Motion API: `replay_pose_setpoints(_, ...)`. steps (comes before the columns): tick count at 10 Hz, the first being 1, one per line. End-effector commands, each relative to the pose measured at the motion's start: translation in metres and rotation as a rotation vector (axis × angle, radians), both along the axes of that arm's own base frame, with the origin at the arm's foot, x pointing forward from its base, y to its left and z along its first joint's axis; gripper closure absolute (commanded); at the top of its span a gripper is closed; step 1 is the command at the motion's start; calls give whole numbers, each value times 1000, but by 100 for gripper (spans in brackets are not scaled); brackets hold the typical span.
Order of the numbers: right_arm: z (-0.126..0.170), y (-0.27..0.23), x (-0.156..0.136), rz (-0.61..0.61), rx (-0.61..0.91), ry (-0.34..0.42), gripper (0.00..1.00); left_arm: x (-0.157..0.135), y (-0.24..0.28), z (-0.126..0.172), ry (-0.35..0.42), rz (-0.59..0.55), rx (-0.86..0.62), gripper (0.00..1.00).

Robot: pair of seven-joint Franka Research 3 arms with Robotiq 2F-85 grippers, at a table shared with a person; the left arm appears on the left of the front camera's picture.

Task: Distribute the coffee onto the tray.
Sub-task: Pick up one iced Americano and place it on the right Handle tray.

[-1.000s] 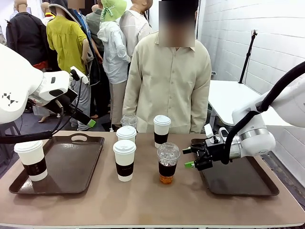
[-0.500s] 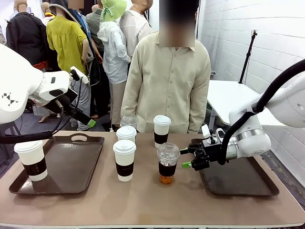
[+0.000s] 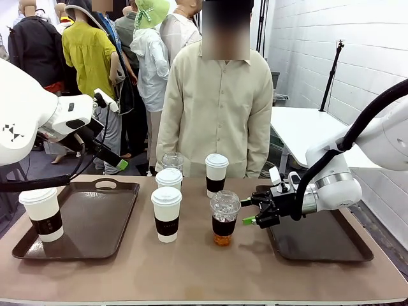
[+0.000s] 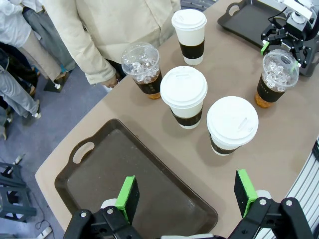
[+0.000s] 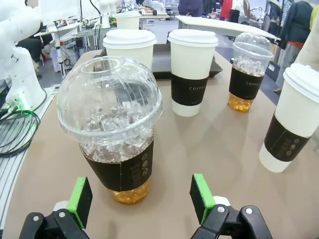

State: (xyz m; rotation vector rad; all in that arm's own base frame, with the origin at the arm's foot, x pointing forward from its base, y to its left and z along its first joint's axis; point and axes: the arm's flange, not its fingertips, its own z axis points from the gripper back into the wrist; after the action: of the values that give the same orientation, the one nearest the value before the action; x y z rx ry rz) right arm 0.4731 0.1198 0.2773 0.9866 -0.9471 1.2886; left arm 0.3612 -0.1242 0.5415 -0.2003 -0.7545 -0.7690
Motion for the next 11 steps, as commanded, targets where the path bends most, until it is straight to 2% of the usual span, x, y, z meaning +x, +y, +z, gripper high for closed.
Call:
replay_pose_setpoints(1,-8,8,0,16,21,2,0,0,1,0,6,-2,0,0)
replay_pose_setpoints(11,-21,38,4,90,54,45,0,0,1,0,6,-2,0,0)
